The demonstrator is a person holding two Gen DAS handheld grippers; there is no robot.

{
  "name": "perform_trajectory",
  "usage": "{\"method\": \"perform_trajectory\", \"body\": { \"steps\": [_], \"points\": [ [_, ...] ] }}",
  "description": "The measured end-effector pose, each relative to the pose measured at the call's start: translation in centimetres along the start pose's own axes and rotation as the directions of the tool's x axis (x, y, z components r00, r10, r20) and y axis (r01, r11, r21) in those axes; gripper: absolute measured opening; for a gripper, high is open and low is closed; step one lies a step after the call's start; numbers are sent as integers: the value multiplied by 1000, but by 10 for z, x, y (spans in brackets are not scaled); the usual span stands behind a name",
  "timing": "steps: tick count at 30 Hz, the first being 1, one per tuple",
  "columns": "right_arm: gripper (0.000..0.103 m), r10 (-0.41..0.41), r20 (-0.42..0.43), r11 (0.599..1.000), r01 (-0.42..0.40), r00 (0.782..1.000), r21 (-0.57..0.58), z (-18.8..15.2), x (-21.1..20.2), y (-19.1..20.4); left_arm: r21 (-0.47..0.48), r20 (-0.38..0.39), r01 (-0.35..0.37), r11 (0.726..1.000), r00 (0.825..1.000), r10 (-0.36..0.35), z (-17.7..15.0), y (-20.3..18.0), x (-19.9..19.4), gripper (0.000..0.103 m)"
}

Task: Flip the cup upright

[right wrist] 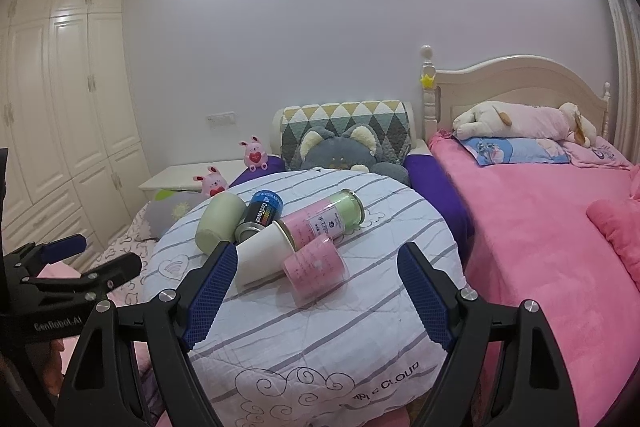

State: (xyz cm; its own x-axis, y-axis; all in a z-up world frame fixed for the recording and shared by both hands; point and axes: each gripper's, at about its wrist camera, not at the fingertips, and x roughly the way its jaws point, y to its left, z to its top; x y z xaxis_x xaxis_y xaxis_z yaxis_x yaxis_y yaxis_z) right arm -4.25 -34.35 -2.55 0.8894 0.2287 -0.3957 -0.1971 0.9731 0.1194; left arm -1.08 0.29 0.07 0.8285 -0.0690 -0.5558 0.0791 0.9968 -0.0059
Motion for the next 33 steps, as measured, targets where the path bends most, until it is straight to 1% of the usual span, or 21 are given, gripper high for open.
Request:
{"method": "perform_trajectory", "body": {
  "steps": [7,13,16,25,33],
  "points": [
    [84,3,-1,1000,-3,1000,12,9,14,0,-6,24,11,1000,1000,-11,8,7,1,103],
    [84,-6,22,1000,6,1000,-2,14,14,8,11,19,14,1000,1000,-14,16,5,8,103],
    [84,-27,21,999,28,999,-19,14,15,11,5,12,27,1000,1000,-27,14,5,11,103],
    [84,-85,21,996,86,996,-14,17,21,8,19,-9,16,1000,1000,-16,15,0,25,103],
    [84,-103,13,995,103,995,11,18,26,-4,45,-27,23,999,999,-22,16,-12,34,103]
  ]
}}
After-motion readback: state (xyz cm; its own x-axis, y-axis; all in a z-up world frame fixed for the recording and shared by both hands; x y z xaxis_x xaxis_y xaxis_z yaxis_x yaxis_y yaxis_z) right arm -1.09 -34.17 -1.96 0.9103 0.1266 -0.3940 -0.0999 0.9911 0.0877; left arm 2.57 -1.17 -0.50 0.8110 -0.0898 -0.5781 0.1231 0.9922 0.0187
